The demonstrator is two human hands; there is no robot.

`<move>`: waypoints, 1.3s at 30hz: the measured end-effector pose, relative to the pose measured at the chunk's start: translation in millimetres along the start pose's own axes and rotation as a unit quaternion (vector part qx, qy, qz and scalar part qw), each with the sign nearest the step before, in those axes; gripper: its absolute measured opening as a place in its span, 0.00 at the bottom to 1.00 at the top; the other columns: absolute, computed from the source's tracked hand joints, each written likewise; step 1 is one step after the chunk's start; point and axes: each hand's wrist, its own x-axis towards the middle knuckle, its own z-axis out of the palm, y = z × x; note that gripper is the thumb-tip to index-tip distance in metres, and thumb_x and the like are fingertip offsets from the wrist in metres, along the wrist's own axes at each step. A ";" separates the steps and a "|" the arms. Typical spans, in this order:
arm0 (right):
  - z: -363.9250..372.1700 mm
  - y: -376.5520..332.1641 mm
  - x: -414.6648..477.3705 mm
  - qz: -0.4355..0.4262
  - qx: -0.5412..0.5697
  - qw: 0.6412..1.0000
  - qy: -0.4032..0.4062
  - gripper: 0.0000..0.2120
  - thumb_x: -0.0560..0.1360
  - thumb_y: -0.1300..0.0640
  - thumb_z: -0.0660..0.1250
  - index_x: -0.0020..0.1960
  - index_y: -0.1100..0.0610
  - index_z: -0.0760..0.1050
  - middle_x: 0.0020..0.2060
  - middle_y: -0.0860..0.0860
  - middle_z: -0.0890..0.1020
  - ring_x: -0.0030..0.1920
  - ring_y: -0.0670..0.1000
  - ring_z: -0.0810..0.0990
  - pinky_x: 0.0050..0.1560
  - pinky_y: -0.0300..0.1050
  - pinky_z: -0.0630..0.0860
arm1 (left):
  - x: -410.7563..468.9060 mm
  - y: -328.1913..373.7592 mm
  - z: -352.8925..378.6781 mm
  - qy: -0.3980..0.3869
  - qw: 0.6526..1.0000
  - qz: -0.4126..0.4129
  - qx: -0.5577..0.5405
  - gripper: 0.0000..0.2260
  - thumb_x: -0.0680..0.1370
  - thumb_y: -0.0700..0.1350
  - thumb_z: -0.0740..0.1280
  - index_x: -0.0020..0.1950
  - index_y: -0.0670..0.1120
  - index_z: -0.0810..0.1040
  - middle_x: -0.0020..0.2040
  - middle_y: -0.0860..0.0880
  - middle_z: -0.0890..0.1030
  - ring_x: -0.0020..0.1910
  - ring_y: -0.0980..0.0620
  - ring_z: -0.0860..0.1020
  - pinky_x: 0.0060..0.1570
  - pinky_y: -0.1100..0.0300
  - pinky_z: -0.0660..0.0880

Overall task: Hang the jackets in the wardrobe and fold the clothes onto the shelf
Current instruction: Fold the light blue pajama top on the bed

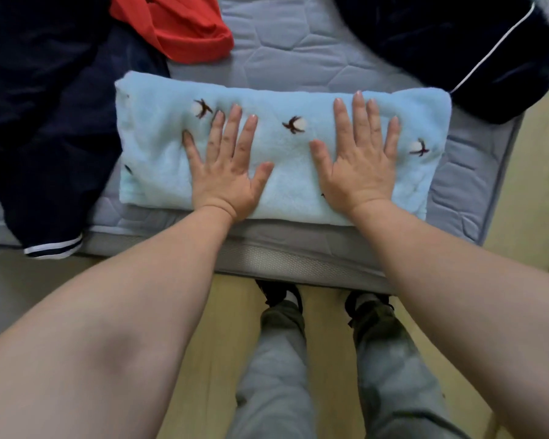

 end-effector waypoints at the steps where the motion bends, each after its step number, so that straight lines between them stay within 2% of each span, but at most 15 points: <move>1: -4.9 4.1 -0.6 0.020 -0.006 1.000 -0.006 0.35 0.80 0.33 0.39 0.81 0.48 0.44 0.81 0.50 0.46 0.80 0.50 0.42 0.75 0.56 0.30 | -0.2 1.4 -3.8 -0.012 1.000 -0.003 -0.001 0.33 0.80 0.66 0.46 0.81 0.55 0.41 0.82 0.53 0.44 0.81 0.50 0.44 0.72 0.34 0.36; 4: -23.7 24.8 -3.1 0.160 0.017 0.987 -0.026 0.35 0.79 0.33 0.39 0.81 0.47 0.43 0.81 0.51 0.45 0.80 0.51 0.43 0.76 0.62 0.35 | 0.7 4.3 -24.3 -0.072 0.997 -0.010 -0.003 0.33 0.80 0.67 0.42 0.80 0.56 0.36 0.81 0.55 0.38 0.80 0.51 0.39 0.74 0.32 0.38; 7: -38.7 55.1 -11.3 0.313 0.118 0.941 -0.057 0.38 0.77 0.29 0.44 0.81 0.48 0.45 0.80 0.57 0.54 0.78 0.60 0.57 0.74 0.65 0.53 | 9.1 11.0 -51.3 -0.120 0.992 -0.027 0.014 0.36 0.78 0.70 0.45 0.80 0.56 0.39 0.81 0.53 0.44 0.80 0.49 0.47 0.73 0.32 0.44; 9: -42.4 72.8 -21.0 0.291 0.186 0.935 -0.084 0.42 0.76 0.27 0.49 0.81 0.49 0.46 0.76 0.57 0.64 0.72 0.62 0.67 0.70 0.63 0.63 | 22.6 15.2 -73.5 -0.125 0.991 -0.023 0.035 0.42 0.73 0.72 0.55 0.80 0.55 0.45 0.77 0.47 0.57 0.74 0.44 0.59 0.70 0.35 0.53; 11: -45.4 83.5 -26.7 0.261 0.280 0.920 -0.089 0.43 0.73 0.27 0.57 0.79 0.51 0.55 0.71 0.54 0.72 0.68 0.59 0.72 0.69 0.60 0.68 | 43.4 20.2 -95.4 -0.122 0.992 0.008 0.041 0.48 0.65 0.70 0.68 0.79 0.55 0.51 0.72 0.44 0.62 0.69 0.41 0.62 0.67 0.39 0.58; 14: -50.5 85.6 -32.5 0.308 0.441 0.839 -0.078 0.37 0.68 0.29 0.70 0.68 0.52 0.73 0.59 0.46 0.81 0.61 0.50 0.80 0.62 0.46 0.74 | 79.8 43.5 -115.4 -0.219 0.971 0.083 0.044 0.54 0.58 0.57 0.79 0.78 0.57 0.54 0.78 0.46 0.57 0.76 0.42 0.57 0.71 0.37 0.56; 18: -53.4 91.0 -36.6 0.352 0.595 0.696 -0.193 0.34 0.58 0.36 0.79 0.58 0.54 0.80 0.51 0.48 0.86 0.50 0.53 0.85 0.47 0.48 0.82 | 121.9 68.7 -126.3 -0.420 0.906 0.044 -0.024 0.43 0.58 0.48 0.81 0.70 0.57 0.68 0.65 0.50 0.76 0.62 0.44 0.75 0.64 0.44 0.72; 20: -57.3 97.8 -38.1 0.327 0.660 0.632 -0.243 0.30 0.62 0.47 0.81 0.60 0.56 0.80 0.53 0.52 0.86 0.52 0.56 0.86 0.43 0.51 0.83 | 129.7 72.8 -130.1 -0.440 0.897 0.043 0.023 0.39 0.55 0.50 0.83 0.64 0.54 0.74 0.60 0.50 0.79 0.56 0.44 0.79 0.60 0.45 0.76; 22: -63.7 102.3 -40.2 0.314 0.702 0.572 -0.286 0.26 0.67 0.54 0.80 0.63 0.58 0.79 0.56 0.55 0.85 0.55 0.58 0.85 0.46 0.54 0.83 | 130.5 76.1 -131.9 -0.439 0.896 0.048 0.054 0.35 0.52 0.53 0.84 0.57 0.54 0.79 0.54 0.51 0.81 0.50 0.44 0.80 0.57 0.46 0.78; 24: -73.3 101.6 -43.1 0.293 0.723 0.541 -0.315 0.25 0.69 0.57 0.79 0.63 0.60 0.79 0.57 0.56 0.84 0.57 0.59 0.84 0.49 0.56 0.82 | 125.1 79.6 -133.1 -0.436 0.896 0.044 0.065 0.35 0.50 0.55 0.85 0.56 0.55 0.81 0.50 0.51 0.81 0.48 0.45 0.80 0.56 0.47 0.79; 27: -94.4 98.2 -46.9 0.230 0.731 0.569 -0.300 0.22 0.67 0.61 0.78 0.60 0.61 0.81 0.56 0.57 0.85 0.56 0.59 0.84 0.47 0.52 0.83 | 114.0 77.3 -143.4 -0.409 0.909 0.041 0.062 0.35 0.52 0.55 0.85 0.57 0.50 0.83 0.48 0.50 0.81 0.46 0.45 0.79 0.49 0.54 0.78; 31: -143.8 96.4 -52.8 0.159 0.707 0.653 -0.219 0.23 0.63 0.63 0.79 0.57 0.60 0.81 0.53 0.55 0.86 0.54 0.56 0.85 0.48 0.51 0.83 | 88.2 70.0 -189.8 -0.318 0.946 0.046 0.044 0.26 0.57 0.60 0.83 0.49 0.50 0.84 0.42 0.49 0.80 0.43 0.43 0.77 0.46 0.50 0.78; 34: -195.2 97.9 -49.5 0.087 0.665 0.726 -0.151 0.19 0.64 0.67 0.79 0.54 0.59 0.82 0.48 0.49 0.87 0.51 0.50 0.85 0.48 0.45 0.82 | 65.3 68.3 -229.3 -0.176 0.982 0.061 0.010 0.20 0.61 0.62 0.80 0.43 0.50 0.81 0.39 0.47 0.80 0.42 0.39 0.76 0.42 0.48 0.75; 37: -253.5 95.6 -46.2 -0.005 0.580 0.811 -0.078 0.15 0.65 0.64 0.81 0.48 0.52 0.81 0.41 0.38 0.86 0.44 0.37 0.83 0.44 0.33 0.78 | 46.2 70.4 -258.1 -0.005 0.995 0.094 0.015 0.14 0.67 0.56 0.74 0.38 0.50 0.73 0.38 0.48 0.77 0.48 0.39 0.74 0.42 0.49 0.70; 39: -282.4 94.7 -49.9 -0.064 0.470 0.880 0.004 0.15 0.67 0.58 0.81 0.49 0.55 0.80 0.42 0.41 0.84 0.42 0.41 0.82 0.42 0.33 0.77 | 34.8 71.7 -267.7 0.088 0.991 0.100 -0.004 0.08 0.69 0.50 0.68 0.37 0.47 0.72 0.36 0.48 0.76 0.48 0.39 0.75 0.41 0.48 0.70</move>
